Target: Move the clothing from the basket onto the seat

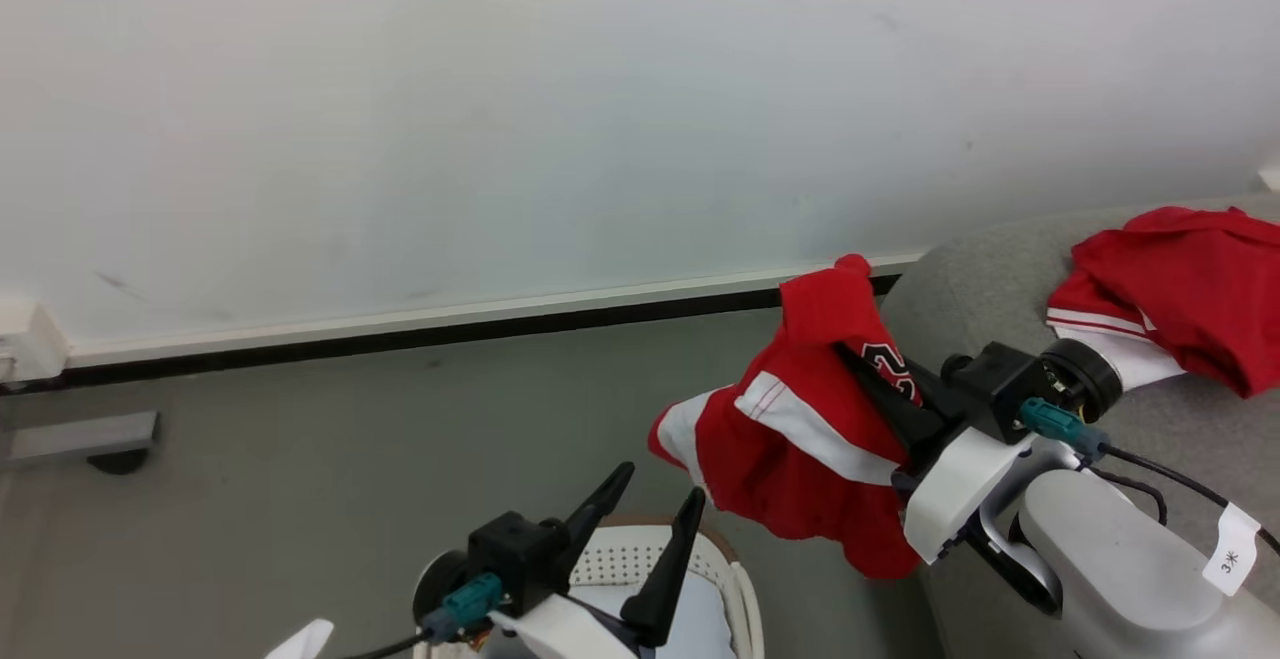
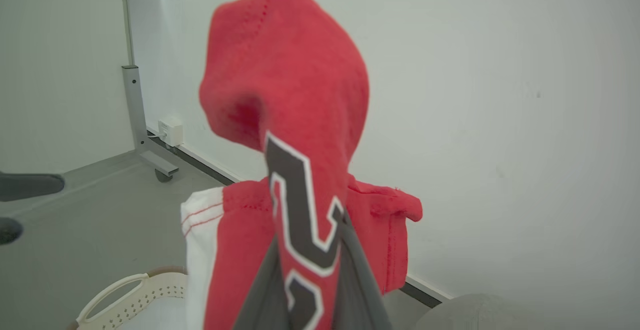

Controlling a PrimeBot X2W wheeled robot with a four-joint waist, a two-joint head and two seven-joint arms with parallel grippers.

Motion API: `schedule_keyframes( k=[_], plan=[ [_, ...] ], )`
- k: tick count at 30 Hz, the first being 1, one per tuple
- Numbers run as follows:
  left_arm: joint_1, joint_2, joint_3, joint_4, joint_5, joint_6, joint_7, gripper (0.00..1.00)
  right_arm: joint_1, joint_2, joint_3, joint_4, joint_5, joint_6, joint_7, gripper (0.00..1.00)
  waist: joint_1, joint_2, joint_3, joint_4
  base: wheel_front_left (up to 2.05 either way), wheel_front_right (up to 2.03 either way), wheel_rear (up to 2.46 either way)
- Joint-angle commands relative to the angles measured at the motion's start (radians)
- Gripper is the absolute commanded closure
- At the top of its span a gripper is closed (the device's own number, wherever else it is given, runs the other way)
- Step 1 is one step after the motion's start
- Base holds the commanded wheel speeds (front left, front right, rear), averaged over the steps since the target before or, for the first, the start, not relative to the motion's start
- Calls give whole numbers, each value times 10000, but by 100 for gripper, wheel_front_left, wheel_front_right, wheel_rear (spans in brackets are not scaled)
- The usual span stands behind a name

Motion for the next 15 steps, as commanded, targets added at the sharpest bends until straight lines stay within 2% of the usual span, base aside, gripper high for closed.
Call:
schedule_keyframes(
  k=[1, 9, 15],
  plan=[
    [-76, -66, -31, 37, 133, -34, -78, 0, 170, -138, -92, -80, -69, -22, 0, 100, -1, 0, 94, -375, 0, 0, 0],
    [-297, -384, -398, 117, 297, -174, -204, 0, 325, -739, -549, -305, -136, -22, 0, 100, -1, 0, 336, -1097, 0, 0, 0],
    [-596, -538, -674, 134, 441, -323, -273, 0, -2, -1227, -1210, -356, -233, -22, 0, 100, -1, 0, 891, -1040, 0, 0, 0]
  ],
)
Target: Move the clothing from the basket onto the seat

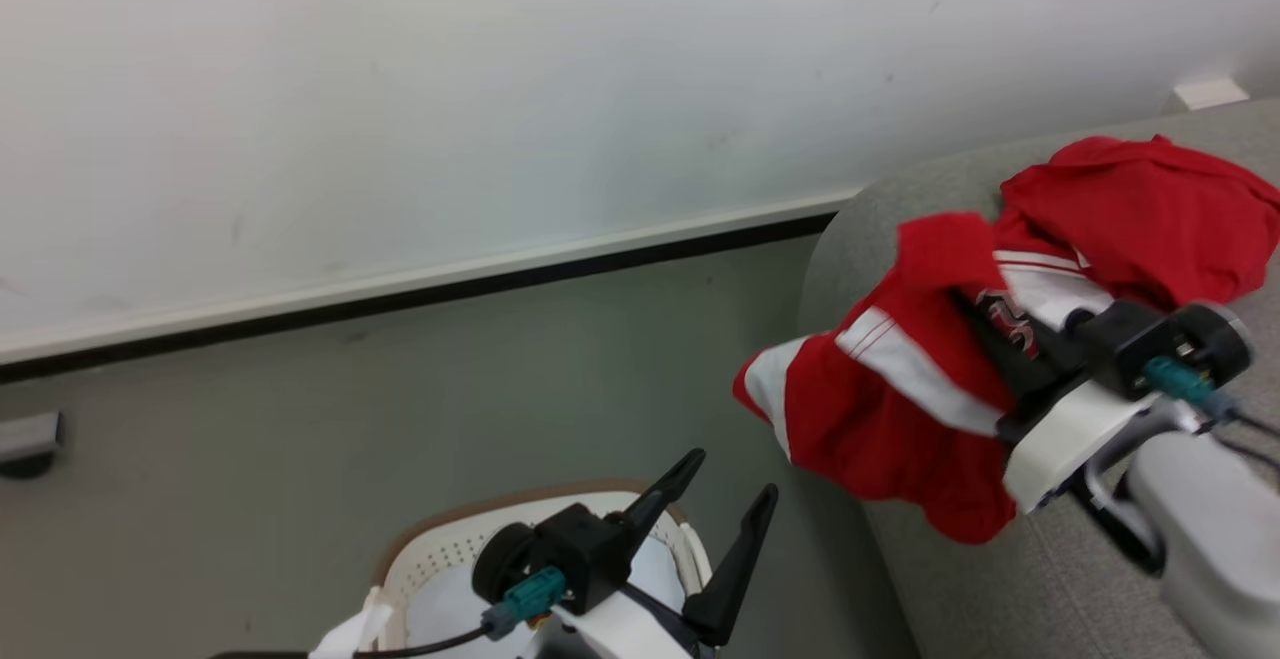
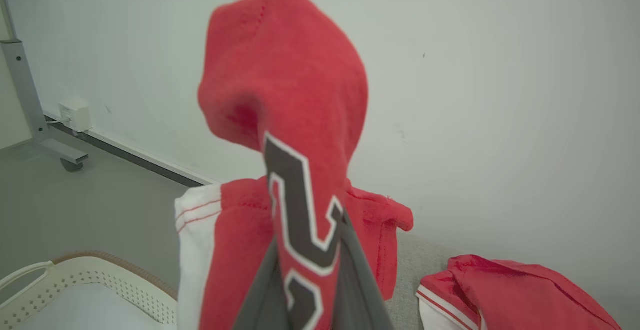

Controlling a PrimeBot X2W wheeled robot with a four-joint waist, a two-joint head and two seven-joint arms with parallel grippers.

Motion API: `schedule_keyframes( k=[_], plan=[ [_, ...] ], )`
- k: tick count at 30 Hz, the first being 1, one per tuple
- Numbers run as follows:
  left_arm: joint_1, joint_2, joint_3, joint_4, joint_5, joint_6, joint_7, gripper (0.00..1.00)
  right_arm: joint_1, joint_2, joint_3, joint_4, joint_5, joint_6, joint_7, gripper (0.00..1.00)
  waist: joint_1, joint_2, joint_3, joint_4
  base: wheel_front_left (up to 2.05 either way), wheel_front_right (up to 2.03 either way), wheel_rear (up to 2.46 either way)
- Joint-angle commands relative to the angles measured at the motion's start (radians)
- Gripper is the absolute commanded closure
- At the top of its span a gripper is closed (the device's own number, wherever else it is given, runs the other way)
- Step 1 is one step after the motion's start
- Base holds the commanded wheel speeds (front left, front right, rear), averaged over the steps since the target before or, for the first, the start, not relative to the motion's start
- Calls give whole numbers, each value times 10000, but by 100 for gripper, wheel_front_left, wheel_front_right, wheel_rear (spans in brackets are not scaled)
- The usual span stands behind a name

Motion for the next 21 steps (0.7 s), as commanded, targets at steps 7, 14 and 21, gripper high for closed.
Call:
schedule_keyframes(
  k=[7, 14, 21],
  plan=[
    [-827, -125, -200, 6, 474, -286, -224, 0, -1583, -933, -1603, 861, -445, -22, 0, 100, -1, -1, 1560, 807, 0, 0, 0],
    [-1477, -97, -48, 53, 562, -506, -375, 0, -4013, -2026, -3968, 2339, -1347, -22, 125, 100, -1, -1, 3207, 1610, 0, 0, 0],
    [-1724, -204, 231, 119, 610, -660, -493, 0, -4875, -2990, -6965, 4834, -3150, -22, 97, 100, -1, -1, 4091, 2238, 0, 0, 0]
  ],
)
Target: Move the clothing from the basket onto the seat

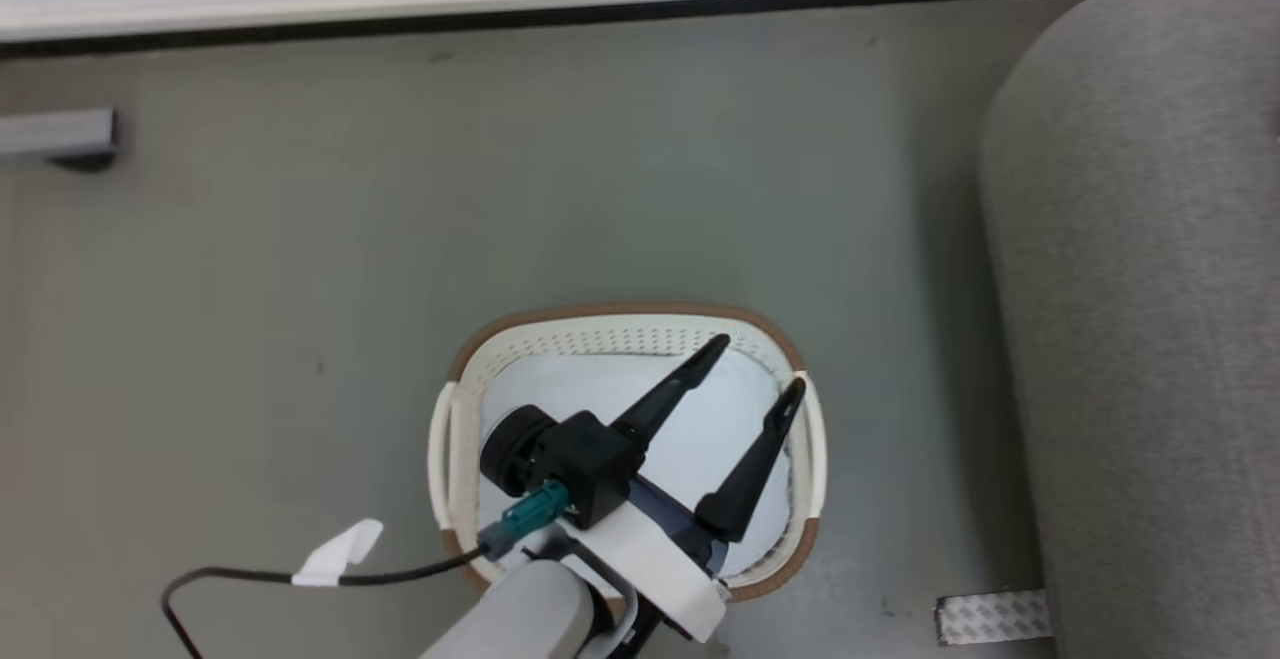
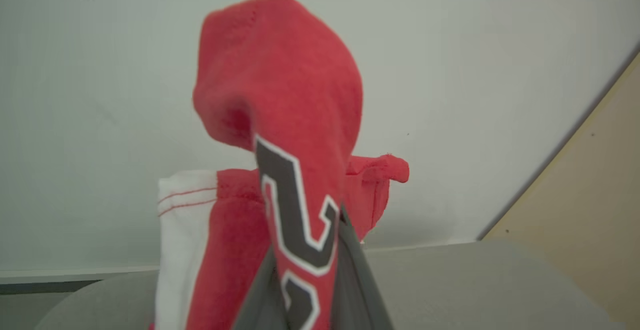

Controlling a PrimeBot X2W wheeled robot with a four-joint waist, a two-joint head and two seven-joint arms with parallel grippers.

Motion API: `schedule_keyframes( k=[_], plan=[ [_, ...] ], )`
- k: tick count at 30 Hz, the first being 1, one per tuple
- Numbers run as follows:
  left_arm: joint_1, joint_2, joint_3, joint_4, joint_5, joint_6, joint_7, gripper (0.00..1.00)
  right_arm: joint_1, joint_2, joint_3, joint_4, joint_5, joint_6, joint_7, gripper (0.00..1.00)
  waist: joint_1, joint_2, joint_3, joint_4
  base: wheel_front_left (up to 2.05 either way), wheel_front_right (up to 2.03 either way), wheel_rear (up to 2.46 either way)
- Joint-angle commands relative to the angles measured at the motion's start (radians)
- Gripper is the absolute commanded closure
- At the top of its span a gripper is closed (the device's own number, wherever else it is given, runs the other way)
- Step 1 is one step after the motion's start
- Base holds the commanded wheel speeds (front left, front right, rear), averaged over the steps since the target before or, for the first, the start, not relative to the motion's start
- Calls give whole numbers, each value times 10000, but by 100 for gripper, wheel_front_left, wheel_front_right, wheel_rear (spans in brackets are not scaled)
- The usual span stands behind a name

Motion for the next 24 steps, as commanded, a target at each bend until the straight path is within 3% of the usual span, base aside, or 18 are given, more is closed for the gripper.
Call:
schedule_keyframes(
  k=[1, 6, 7, 8, 9, 10, 13, 17, 23, 24],
  plan=[
    [-72, -1, 138, 28, 31, -12, -72, 0, 235, -235, -713, 609, -351, -22, -91, 100, -4, -1, 527, 535, 0, 0, 0],
    [118, -11, 489, 43, 136, -71, -66, 0, 1476, -518, -2858, 2145, -1198, -23, -184, 100, -4, -1, 446, 543, 0, 0, 0],
    [173, -7, 569, 38, 172, -63, -67, 0, 1822, -489, -3275, 2250, -1356, -23, -176, 95, -4, -1, 399, 507, 0, 0, 0],
    [226, 3, 652, 43, 185, -71, -67, 0, 2180, -332, -3641, 2316, -1439, -23, -174, 63, -4, -1, 340, 453, 0, 0, 0],
    [282, 11, 732, 64, 204, -73, -65, 0, 2545, -137, -4012, 2344, -1548, -23, -169, 13, -4, -1, 259, 390, 0, 0, 0],
    [329, 22, 793, 80, 241, -74, -62, 0, 2853, 37, -4334, 2271, -1679, -23, -171, 0, -4, -1, 178, 330, 0, 0, 0],
    [506, 24, 1008, 101, 333, -26, -64, 0, 3805, 439, -5230, 1640, -2149, -23, -174, 0, -4, -1, -141, 138, 0, 0, 0],
    [876, -1, 1380, 95, 417, 113, -63, 0, 5123, 1496, -6150, 233, -2818, -23, -176, 0, -4, -1, -749, -105, 0, 0, 0],
    [1792, 118, 2259, -45, 606, 581, -65, 0, 7028, 3297, -6612, -2646, -3583, -23, -176, 0, -4, -1, -1865, -307, 0, 0, 0],
    [1792, 118, 2259, -45, 606, 581, -65, 0, 7028, 3297, -6612, -2646, -3583, -23, -176, 0, -4, -1, -1865, -307, 0, 0, 0]
  ],
)
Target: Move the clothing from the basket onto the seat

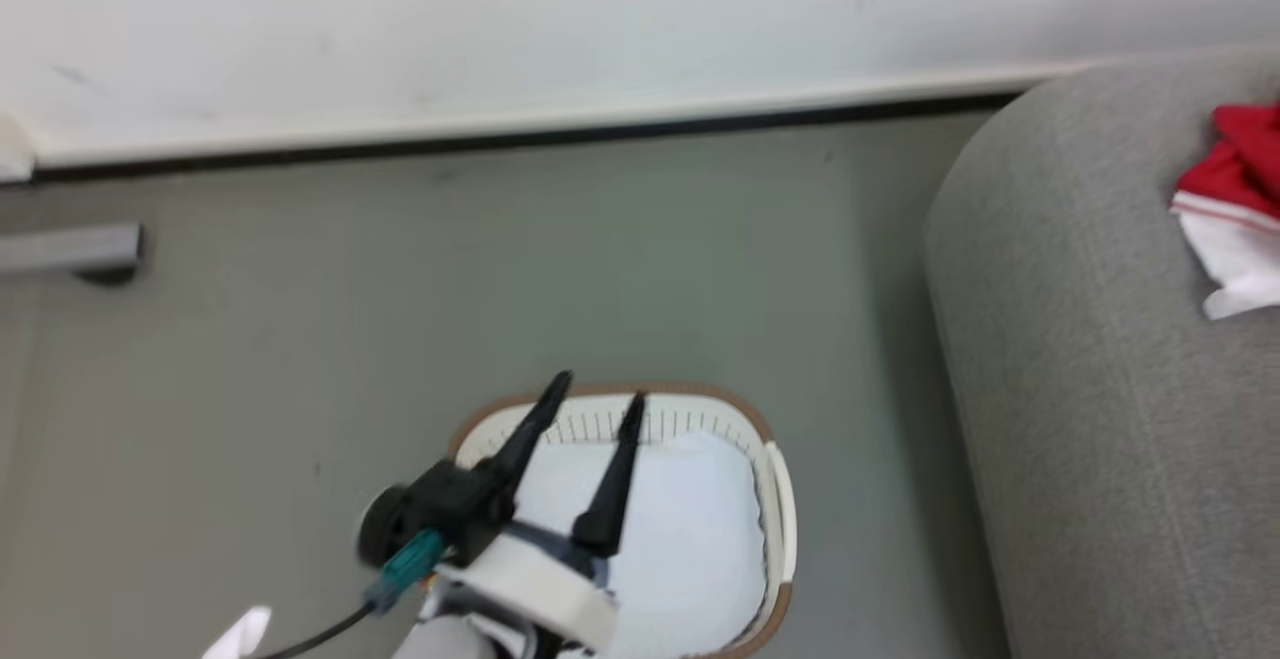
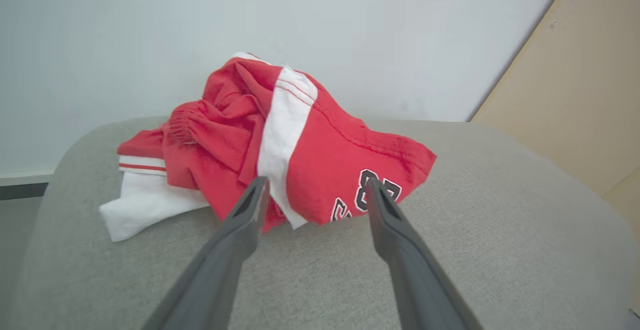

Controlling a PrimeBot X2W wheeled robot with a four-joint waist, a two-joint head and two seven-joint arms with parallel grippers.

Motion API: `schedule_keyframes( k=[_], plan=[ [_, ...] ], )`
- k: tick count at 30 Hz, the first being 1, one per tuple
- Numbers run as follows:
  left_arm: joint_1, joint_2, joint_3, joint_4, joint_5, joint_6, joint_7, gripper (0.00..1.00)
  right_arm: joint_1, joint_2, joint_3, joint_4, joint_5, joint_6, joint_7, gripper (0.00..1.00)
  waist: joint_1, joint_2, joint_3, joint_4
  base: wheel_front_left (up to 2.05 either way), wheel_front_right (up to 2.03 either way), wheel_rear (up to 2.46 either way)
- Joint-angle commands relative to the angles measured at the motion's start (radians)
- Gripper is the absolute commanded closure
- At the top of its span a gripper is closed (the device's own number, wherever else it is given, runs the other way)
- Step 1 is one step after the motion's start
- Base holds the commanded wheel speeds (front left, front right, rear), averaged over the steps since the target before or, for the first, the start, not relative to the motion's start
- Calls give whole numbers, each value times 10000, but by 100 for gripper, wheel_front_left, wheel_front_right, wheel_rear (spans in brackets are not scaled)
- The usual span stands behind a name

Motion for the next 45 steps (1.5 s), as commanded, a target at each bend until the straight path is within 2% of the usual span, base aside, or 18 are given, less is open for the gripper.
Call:
schedule_keyframes(
  k=[1, 5, 8, 13, 17, 23, 29, 36, 45],
  plan=[
    [304, 130, 179, -57, 159, 95, -6, 0, 424, 285, -50, -411, -77, -23, -29, 0, 0, 0, -641, -142, 0, 0, 0],
    [1124, 173, 923, -122, 301, 394, -6, 0, 1688, 1324, 280, -2161, -86, -23, -29, 0, 0, 0, -1359, -70, 0, 0, 0],
    [1778, 182, 1479, -243, 430, 475, -7, 0, 2541, 1917, 894, -3042, -12, -23, -28, 0, 0, 0, -1790, 29, 0, 0, 0],
    [2818, 21, 2412, -300, 640, 382, -5, 0, 3660, 2436, 1999, -3964, 222, -23, -16, 0, 0, 0, -2520, 324, 0, 0, 0],
    [3436, -117, 3026, -232, 818, 140, -5, 0, 4372, 2704, 2676, -4502, 414, -23, -16, 0, 0, 0, -2936, 603, 0, 0, 0],
    [3944, -351, 3958, -149, 1118, -326, -6, 0, 5233, 2940, 3512, -4841, 681, -23, -16, 0, 0, 0, -3291, 905, 0, 0, 0],
    [4154, -566, 4526, -12, 1417, -825, -7, 0, 5821, 2964, 4251, -4639, 1303, -23, -16, 0, 0, 0, -3429, 1022, 0, 0, 0],
    [4195, -638, 4770, 187, 1663, -1092, -6, 0, 5963, 2960, 4960, -4568, 1785, -23, -16, 0, 0, 0, -3448, 942, 0, 0, 0],
    [4070, -648, 4644, 368, 1575, -1239, -6, 0, 5894, 2964, 5031, -4689, 1816, -23, -16, 0, 0, 0, -3457, 903, 0, 0, 0]
  ],
)
